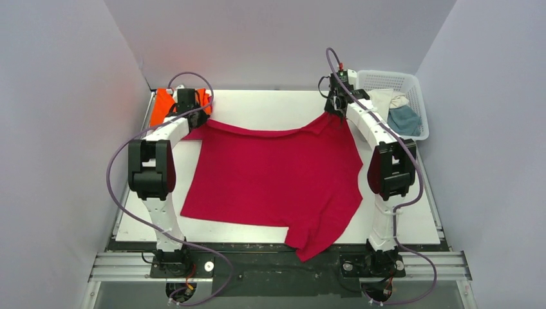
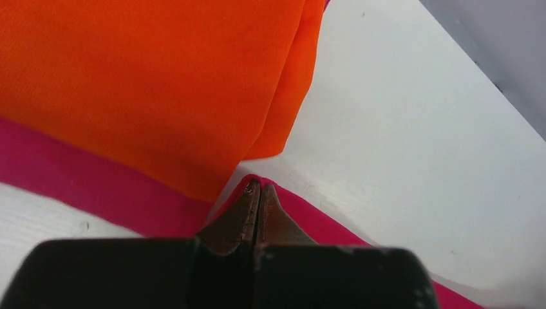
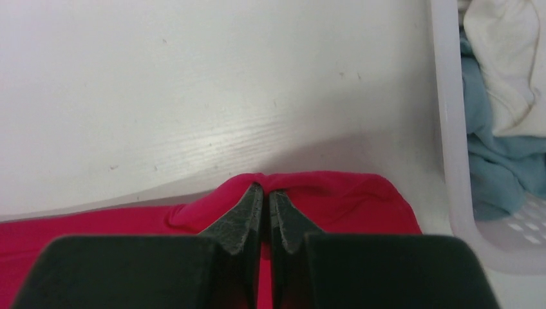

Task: Fold and stack the t-shirts
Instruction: Flatten out the tshirt

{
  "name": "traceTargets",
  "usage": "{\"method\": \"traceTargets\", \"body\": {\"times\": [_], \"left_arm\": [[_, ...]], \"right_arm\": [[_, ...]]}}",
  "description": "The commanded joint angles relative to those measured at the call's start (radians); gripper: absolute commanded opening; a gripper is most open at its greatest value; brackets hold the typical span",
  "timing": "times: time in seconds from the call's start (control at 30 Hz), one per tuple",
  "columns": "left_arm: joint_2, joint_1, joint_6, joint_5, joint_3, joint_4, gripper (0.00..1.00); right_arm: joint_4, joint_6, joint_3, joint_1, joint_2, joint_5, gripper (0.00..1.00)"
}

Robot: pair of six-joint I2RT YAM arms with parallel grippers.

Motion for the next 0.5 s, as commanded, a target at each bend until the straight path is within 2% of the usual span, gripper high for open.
{"method": "traceTargets", "body": {"times": [0.0, 0.23, 0.47], "left_arm": [[0.096, 0.005, 0.050, -0.053, 0.173, -0.034, 0.00], [0.239, 0.002, 0.080, -0.048, 0.367, -0.095, 0.00], [0.302, 0.002, 0.085, -0.044, 0.449, -0.138, 0.00]], "right_arm": [[0.019, 0.007, 0.121, -0.014, 0.073, 0.008, 0.00], [0.035, 0.019, 0.211, -0.026, 0.177, -0.021, 0.00], [0.047, 0.039, 0.245, -0.034, 0.219, -0.035, 0.00]]}}
